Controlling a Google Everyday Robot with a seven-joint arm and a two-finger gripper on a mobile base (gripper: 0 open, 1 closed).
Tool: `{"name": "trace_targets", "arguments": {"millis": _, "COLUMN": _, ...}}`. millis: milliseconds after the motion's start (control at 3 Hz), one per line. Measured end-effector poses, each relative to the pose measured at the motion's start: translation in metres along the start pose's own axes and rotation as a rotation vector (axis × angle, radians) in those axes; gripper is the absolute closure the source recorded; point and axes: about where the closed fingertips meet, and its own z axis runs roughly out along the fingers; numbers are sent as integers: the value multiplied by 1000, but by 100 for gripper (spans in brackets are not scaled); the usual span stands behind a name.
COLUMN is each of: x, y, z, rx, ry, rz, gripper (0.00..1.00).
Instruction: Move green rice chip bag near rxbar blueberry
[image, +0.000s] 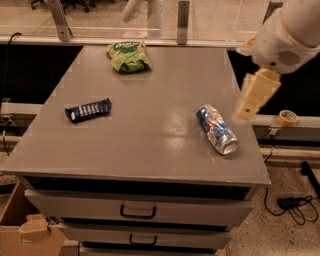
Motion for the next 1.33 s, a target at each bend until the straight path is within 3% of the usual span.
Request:
{"name": "trace_targets", "arguments": {"millis": 333, "x": -68, "y": -43, "z": 41, "rx": 14, "ry": -95, "rz": -50, "gripper": 0}}
{"name": "trace_targets", "arguments": {"millis": 667, "x": -68, "y": -43, "z": 41, "rx": 14, "ry": -95, "rz": -50, "gripper": 0}}
{"name": "trace_targets", "arguments": {"millis": 1000, "x": -76, "y": -56, "z": 54, "rx": 46, "ry": -119, "rz": 4, "gripper": 0}}
{"name": "trace_targets", "arguments": {"millis": 1333, "x": -105, "y": -113, "z": 103, "rx": 79, "ry": -252, "rz": 128, "gripper": 0}}
